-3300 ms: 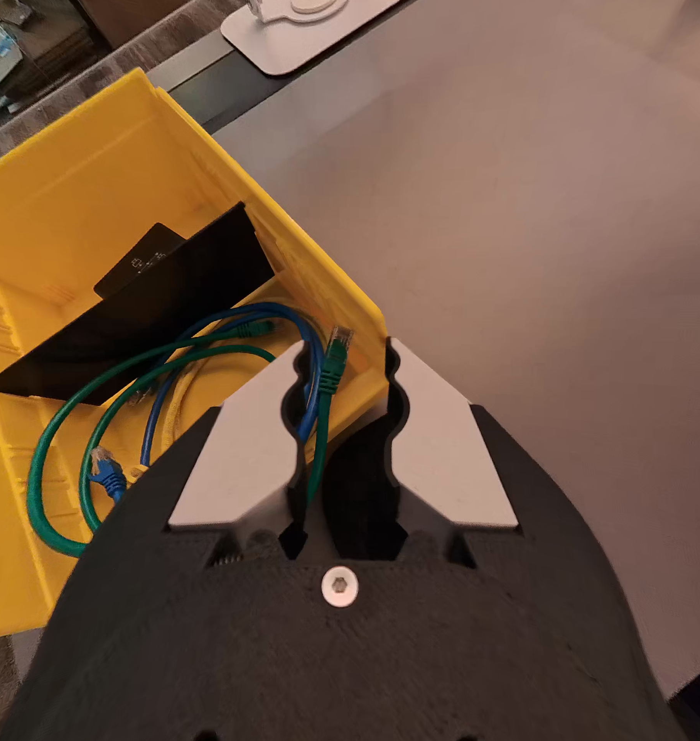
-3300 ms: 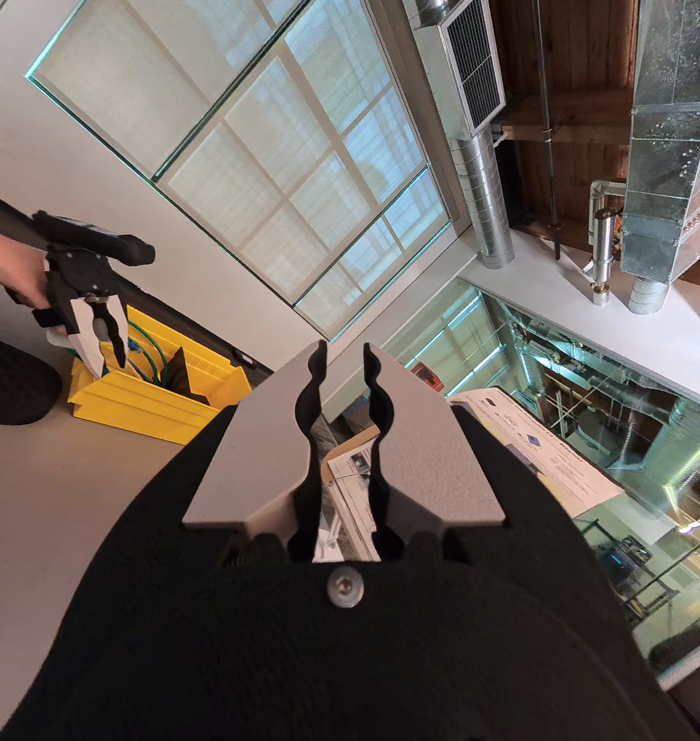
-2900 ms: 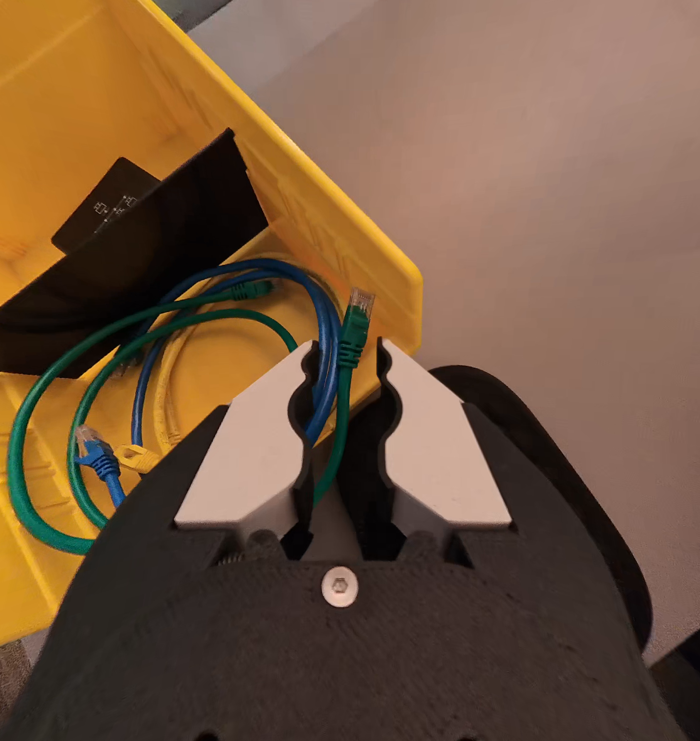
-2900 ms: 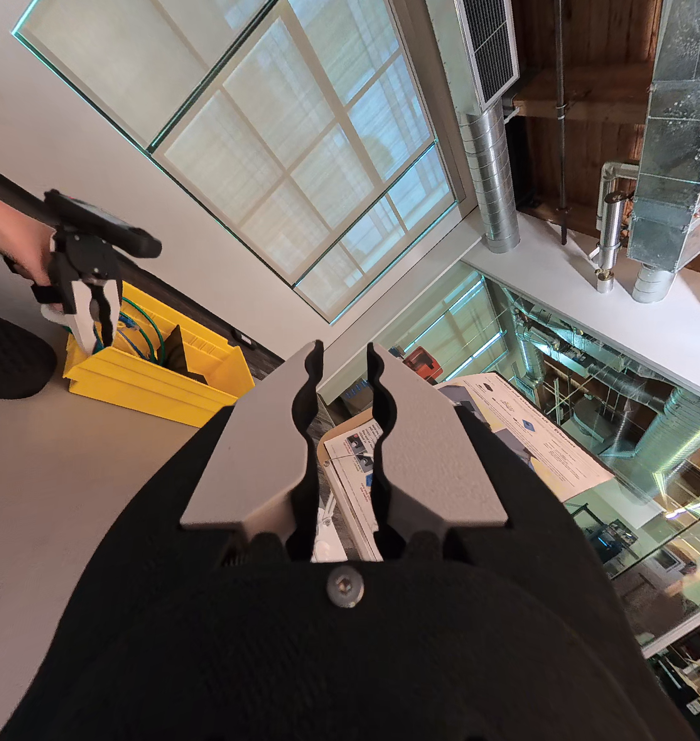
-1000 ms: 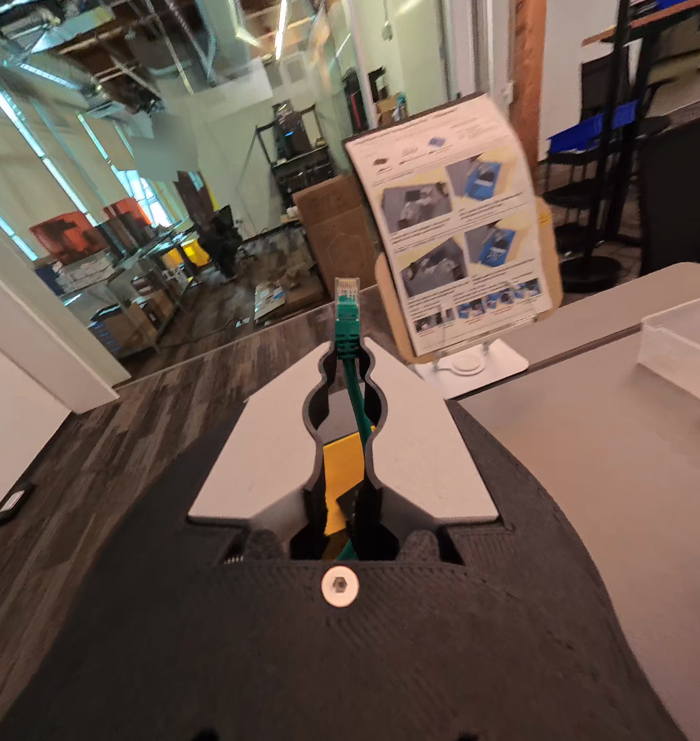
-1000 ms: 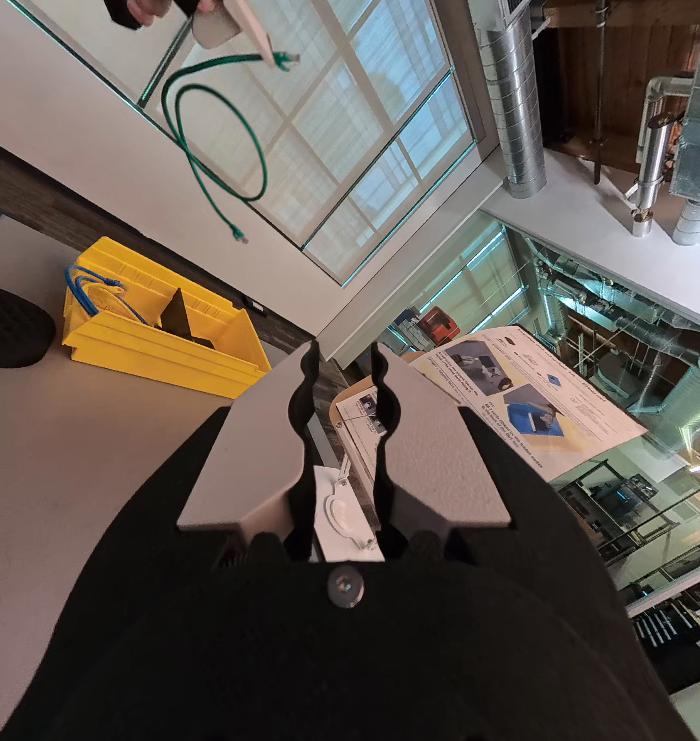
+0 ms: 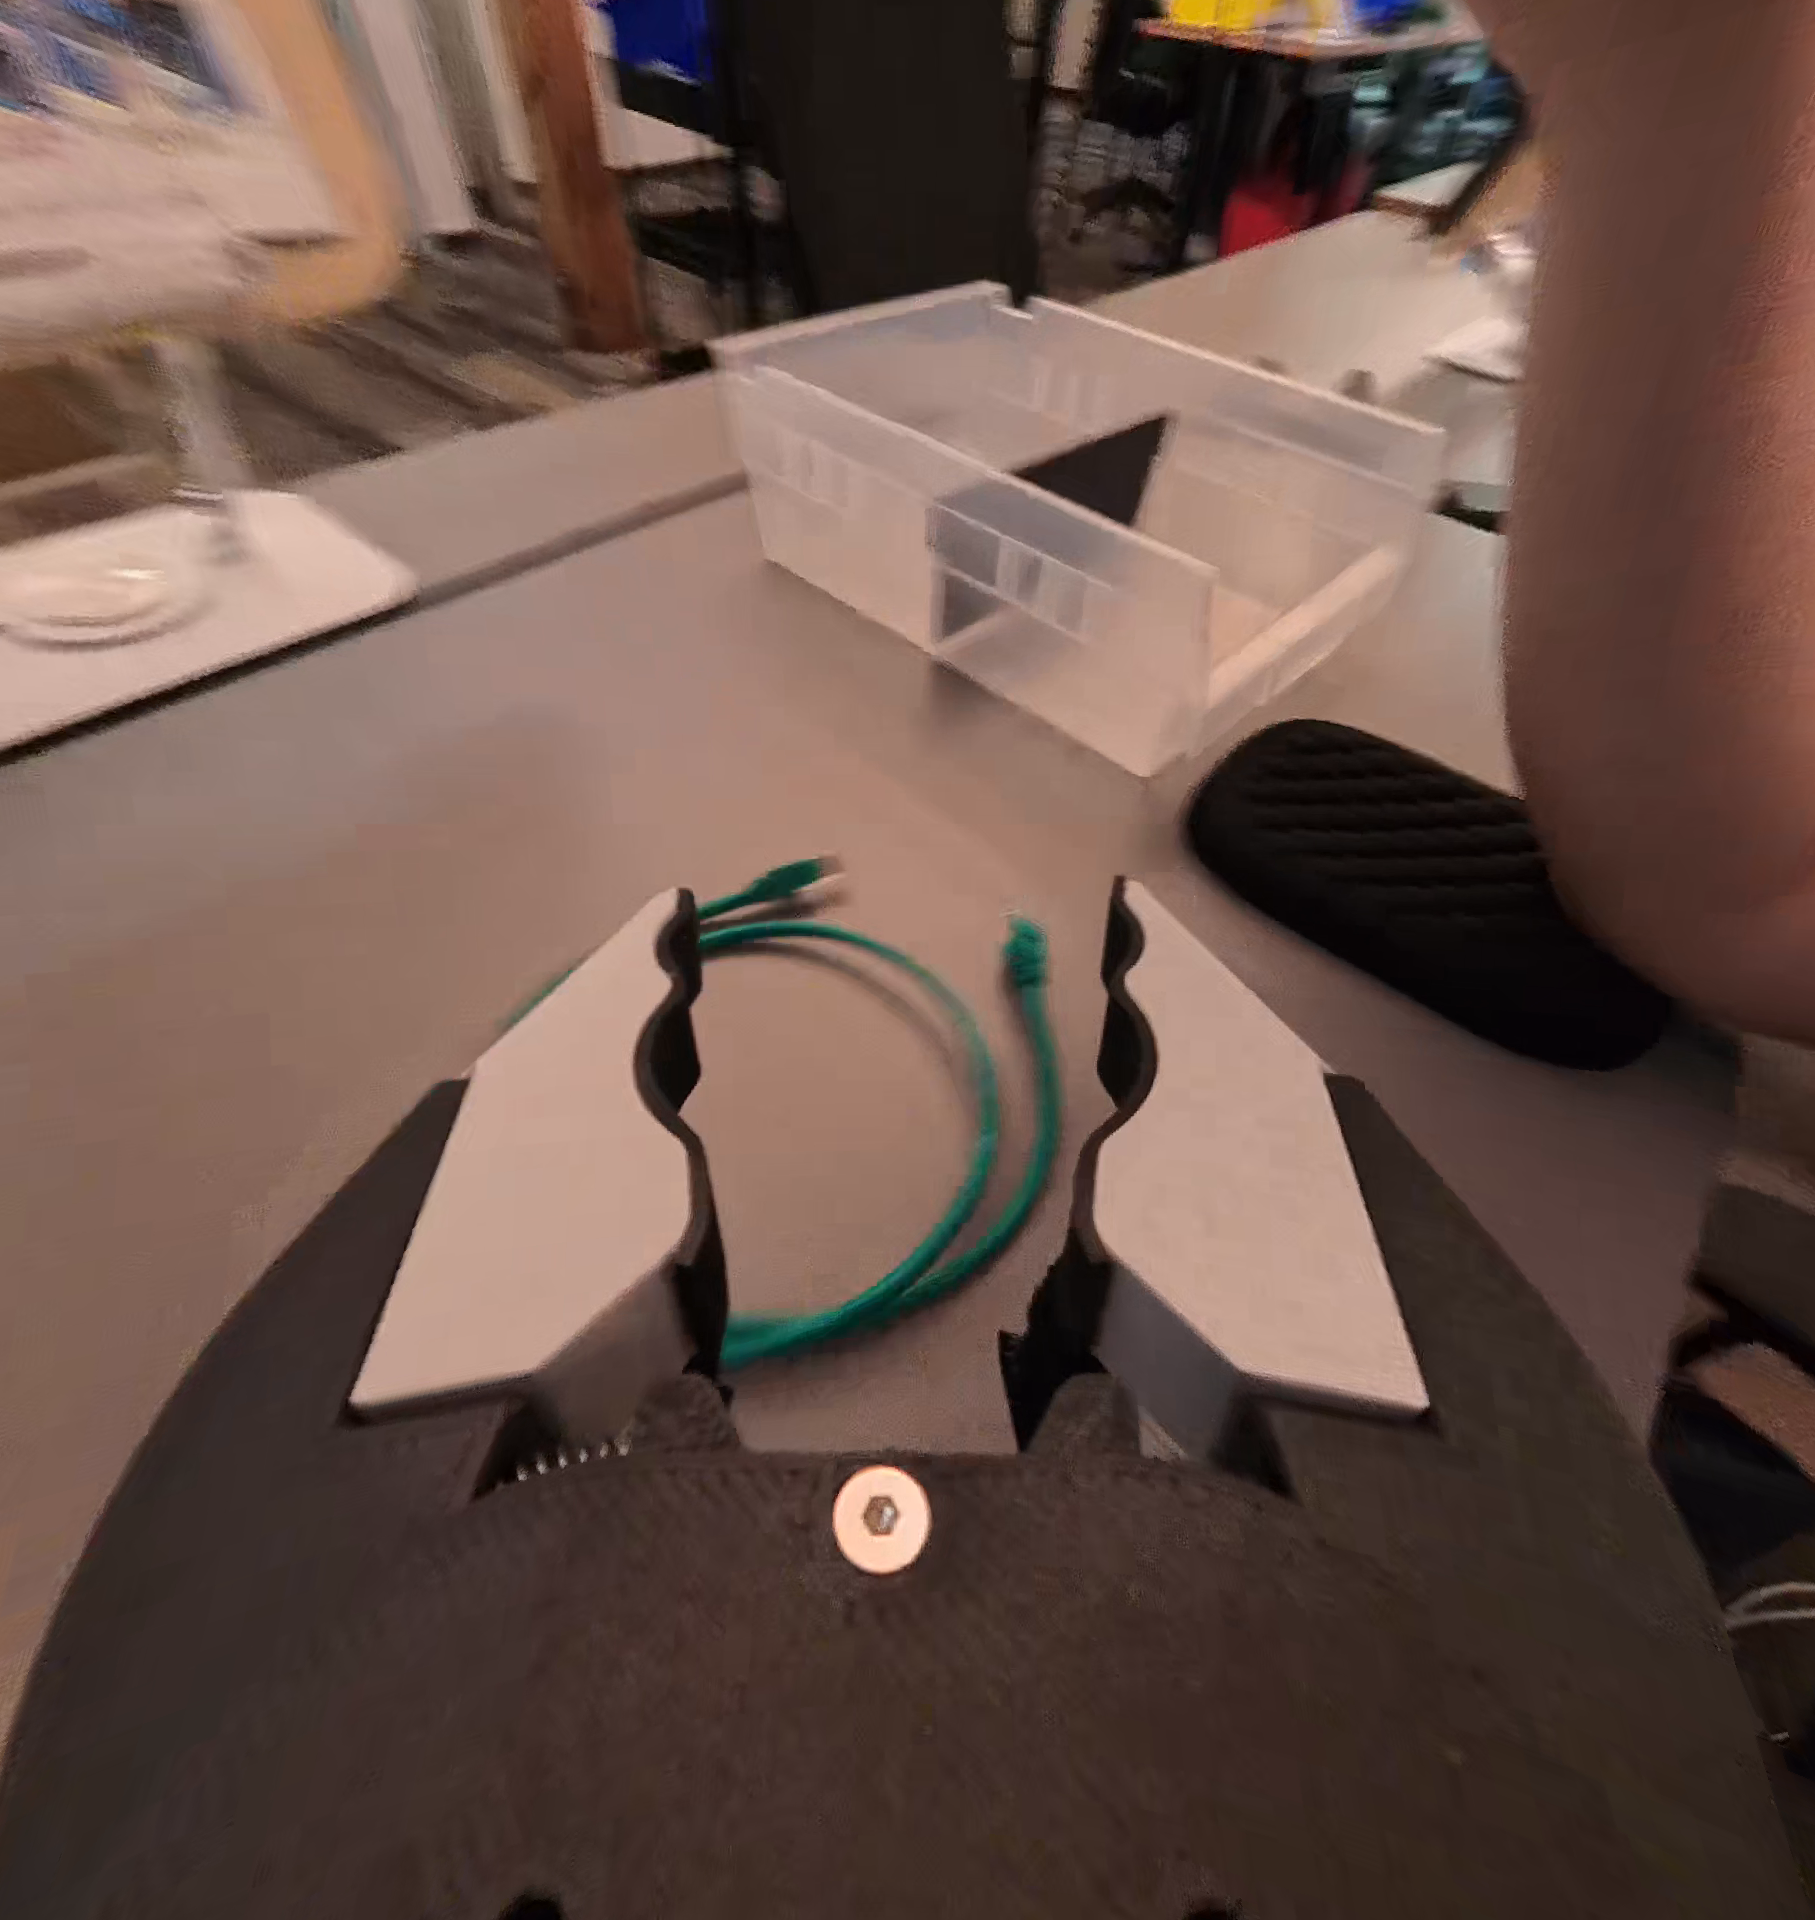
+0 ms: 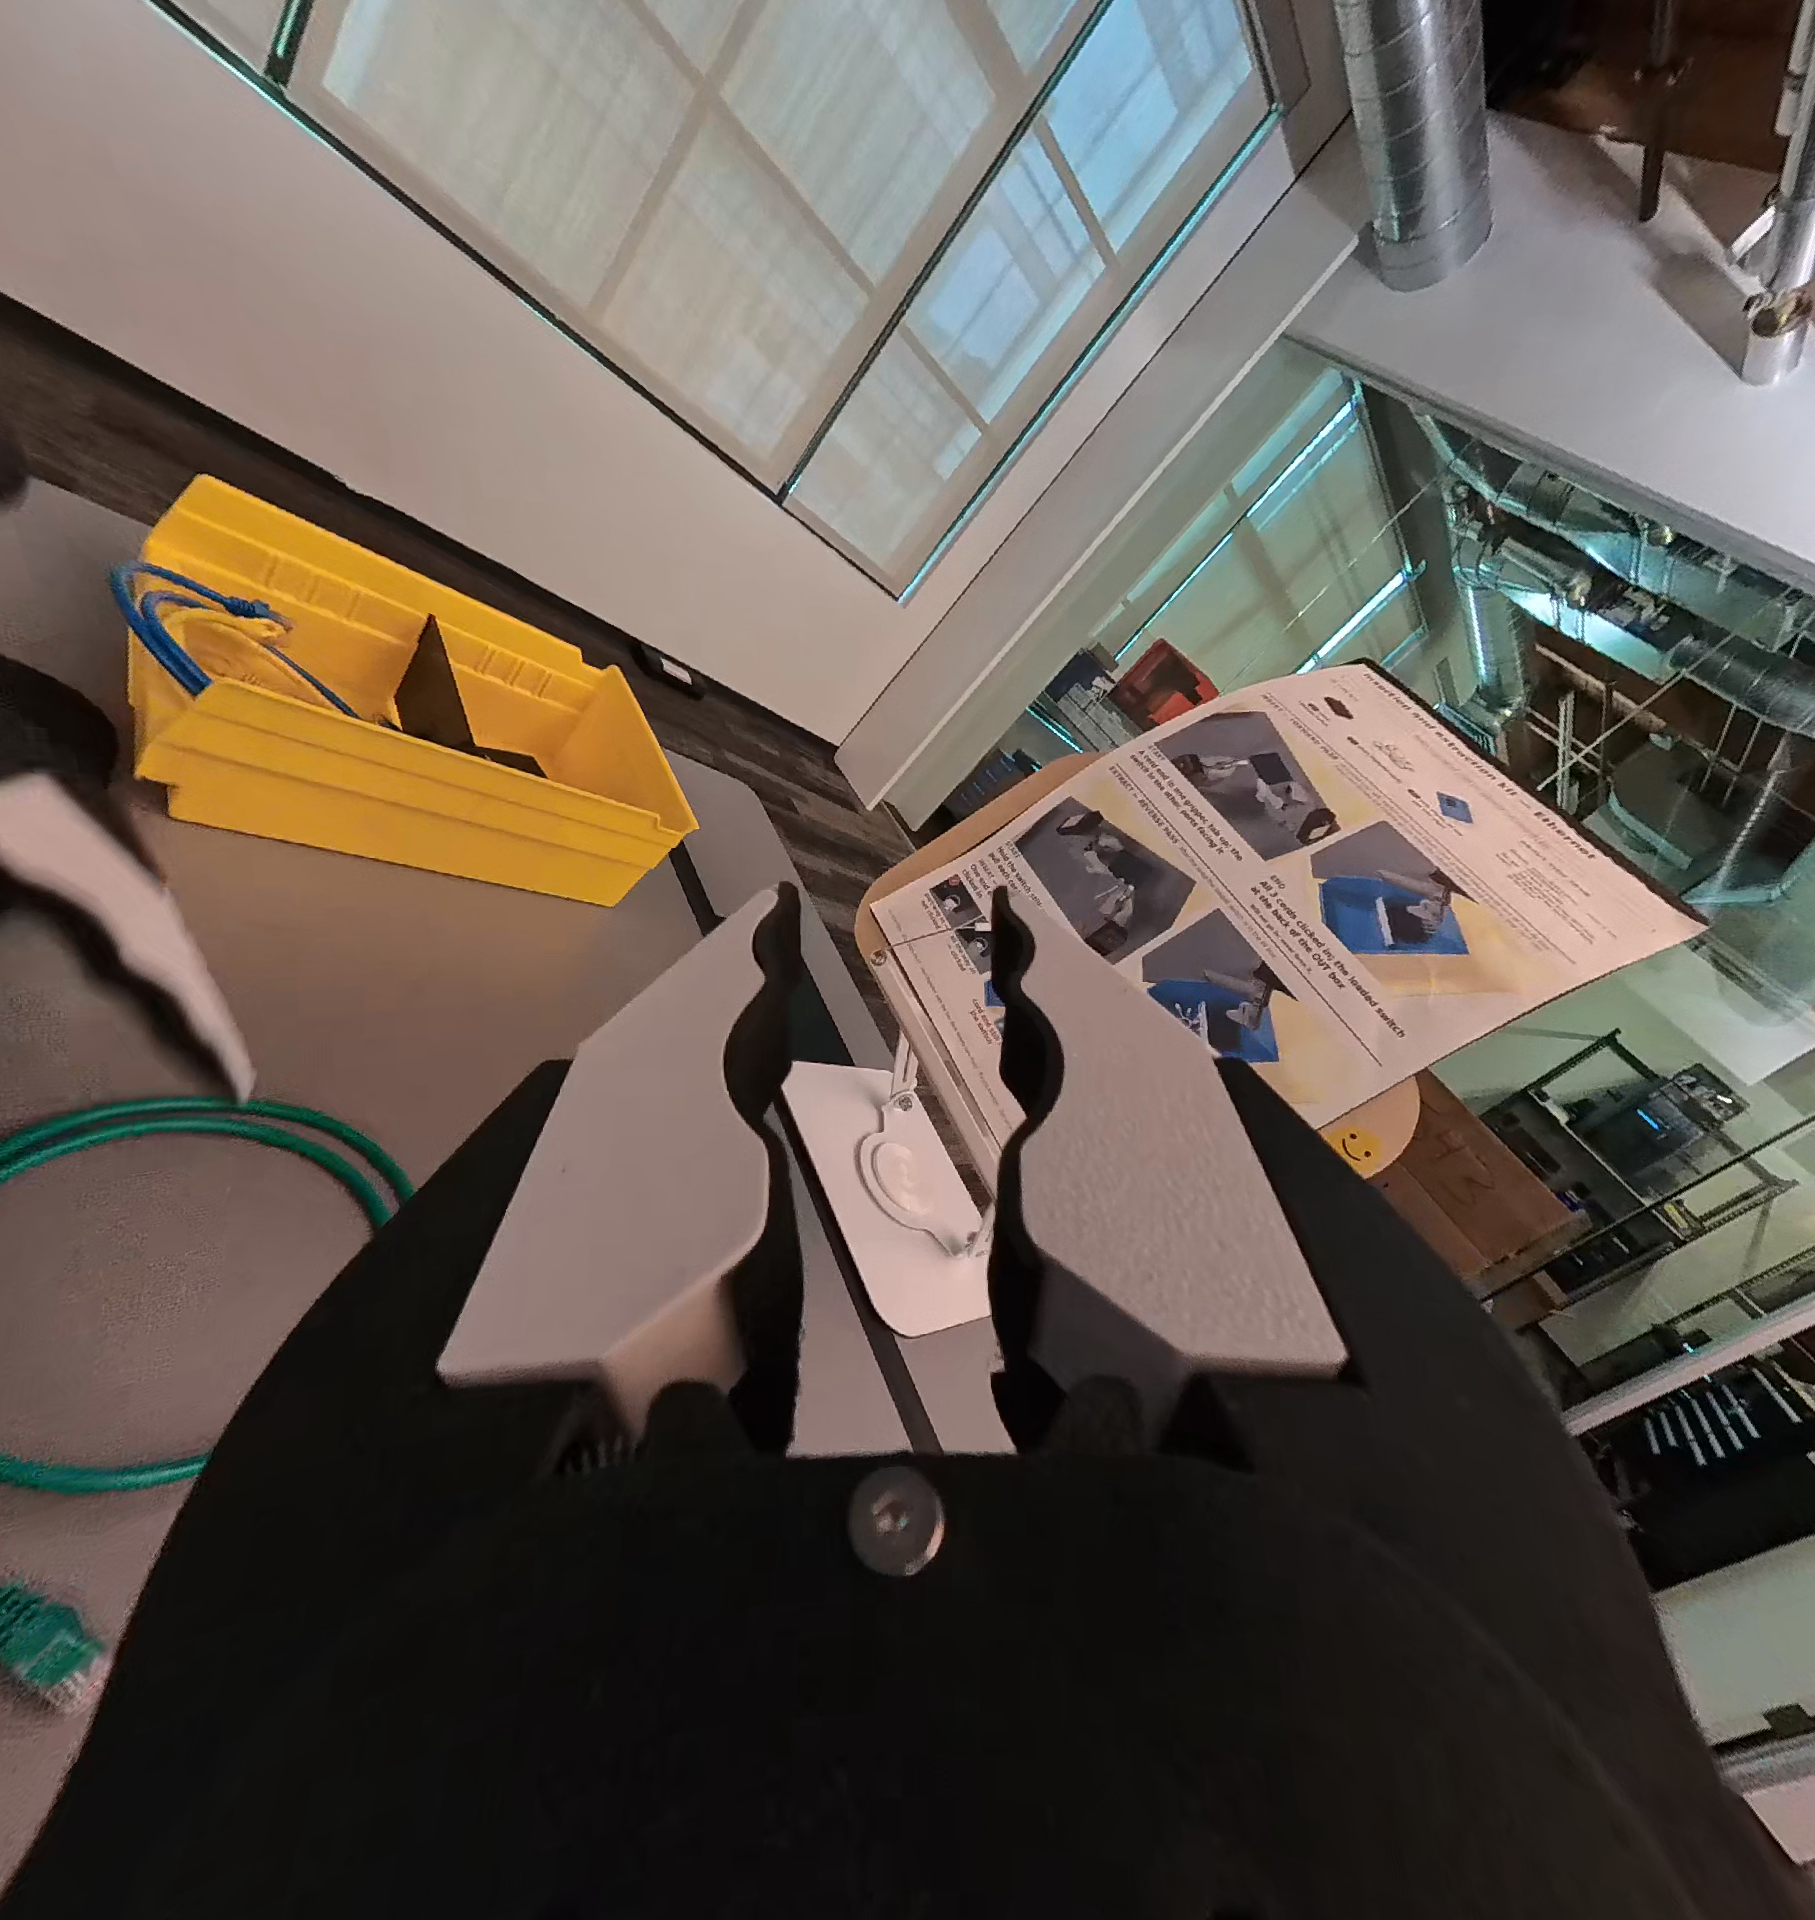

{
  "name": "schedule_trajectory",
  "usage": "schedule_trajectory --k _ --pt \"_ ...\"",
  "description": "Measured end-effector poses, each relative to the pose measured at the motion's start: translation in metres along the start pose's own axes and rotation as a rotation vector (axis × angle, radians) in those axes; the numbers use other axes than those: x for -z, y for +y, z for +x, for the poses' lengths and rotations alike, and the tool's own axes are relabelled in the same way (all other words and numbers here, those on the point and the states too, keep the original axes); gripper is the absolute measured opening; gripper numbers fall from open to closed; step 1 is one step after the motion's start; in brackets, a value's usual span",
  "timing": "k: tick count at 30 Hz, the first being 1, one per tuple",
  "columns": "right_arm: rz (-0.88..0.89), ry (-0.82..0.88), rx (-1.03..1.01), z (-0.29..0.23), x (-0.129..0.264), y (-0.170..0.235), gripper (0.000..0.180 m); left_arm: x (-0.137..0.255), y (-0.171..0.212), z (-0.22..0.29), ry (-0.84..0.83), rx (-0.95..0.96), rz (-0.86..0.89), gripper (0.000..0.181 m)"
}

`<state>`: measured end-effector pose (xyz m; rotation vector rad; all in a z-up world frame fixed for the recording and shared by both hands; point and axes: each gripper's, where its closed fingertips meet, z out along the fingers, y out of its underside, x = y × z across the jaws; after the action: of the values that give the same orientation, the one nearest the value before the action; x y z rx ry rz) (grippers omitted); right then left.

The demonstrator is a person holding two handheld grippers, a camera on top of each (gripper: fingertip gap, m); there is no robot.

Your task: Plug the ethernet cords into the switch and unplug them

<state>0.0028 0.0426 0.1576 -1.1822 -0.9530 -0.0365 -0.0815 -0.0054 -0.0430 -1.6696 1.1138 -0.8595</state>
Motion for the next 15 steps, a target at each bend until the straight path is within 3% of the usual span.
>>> schedule_trajectory --k 4,6,8,15 --pt "0.002 -0.012 -0.005 -0.003 -0.002 0.000 0.036 0.110 -0.006 -0.102 -0.333 -0.055 -0.017 0.081" --pt "-0.006 -0.019 -0.001 -0.004 -0.003 0.001 0.037 0.158 0.006 -0.134 -0.359 -0.055 -0.052 0.060" --pt "-0.009 -0.020 0.000 -0.005 -0.004 0.001 0.038 0.192 0.025 -0.165 -0.398 -0.055 -0.107 0.060" --pt "-0.033 -0.035 -0.002 -0.008 -0.008 0.007 0.039 0.222 0.102 -0.213 -0.432 -0.070 -0.459 0.042"
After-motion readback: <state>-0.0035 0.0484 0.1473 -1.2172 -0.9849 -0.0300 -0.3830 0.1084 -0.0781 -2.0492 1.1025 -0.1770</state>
